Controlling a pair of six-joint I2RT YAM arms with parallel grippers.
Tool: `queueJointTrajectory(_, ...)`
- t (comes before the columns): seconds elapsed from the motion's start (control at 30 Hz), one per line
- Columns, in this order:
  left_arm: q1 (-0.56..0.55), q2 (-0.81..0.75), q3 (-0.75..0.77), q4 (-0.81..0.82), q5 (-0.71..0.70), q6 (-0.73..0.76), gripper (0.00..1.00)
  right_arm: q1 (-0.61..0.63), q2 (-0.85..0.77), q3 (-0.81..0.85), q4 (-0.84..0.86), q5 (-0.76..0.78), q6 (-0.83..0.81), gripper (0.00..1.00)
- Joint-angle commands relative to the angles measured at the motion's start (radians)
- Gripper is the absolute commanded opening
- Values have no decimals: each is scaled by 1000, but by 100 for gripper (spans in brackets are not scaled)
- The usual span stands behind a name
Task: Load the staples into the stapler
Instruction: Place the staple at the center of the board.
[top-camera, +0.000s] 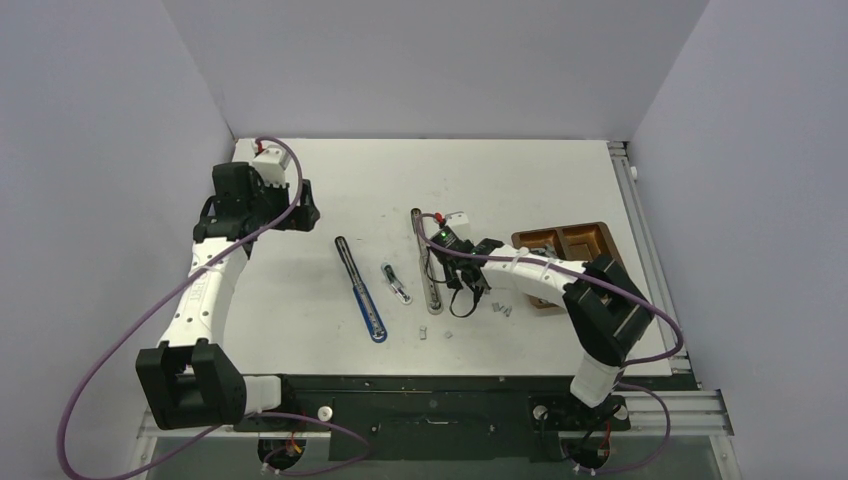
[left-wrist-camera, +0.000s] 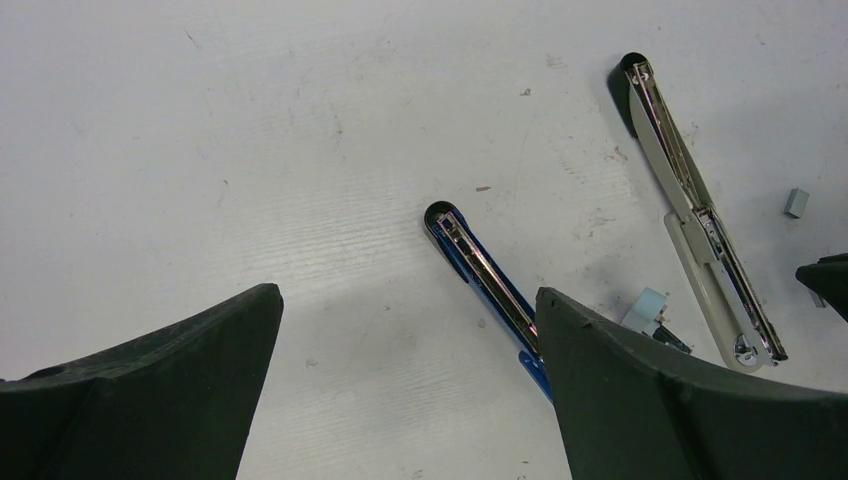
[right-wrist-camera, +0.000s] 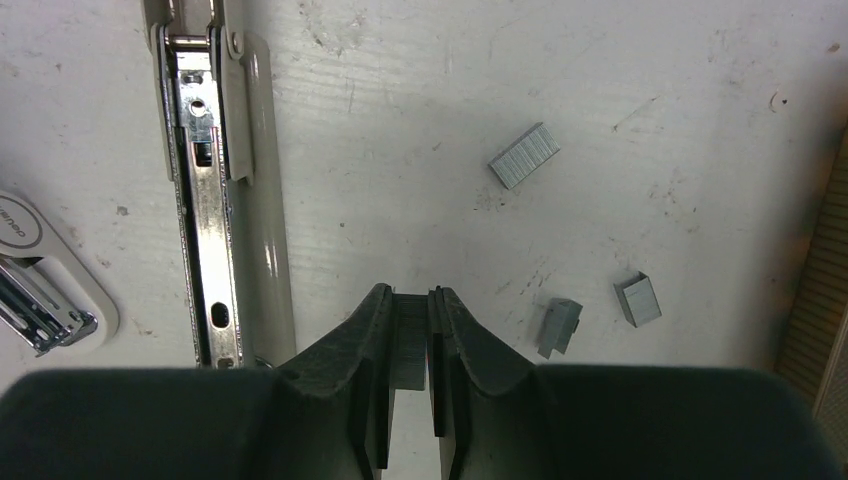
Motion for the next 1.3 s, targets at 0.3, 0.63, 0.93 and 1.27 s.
queueJointTrajectory(0.3,2,-31,-5,34,20,-16,96,5,35,10,-28,-43,14,9)
queueJointTrajectory(0.63,2,-29,-8,38,23,-13,96,-1,51,-8,-6,-74,15,29)
queueJointTrajectory(0.93,2,-34,-14,39,23,-10,96,-7,30,-7,-30,-99,10,38)
queueJointTrajectory(1.27,3,-35,-14,39,20,-9,96,-35,67,27,-74,-111,32,34)
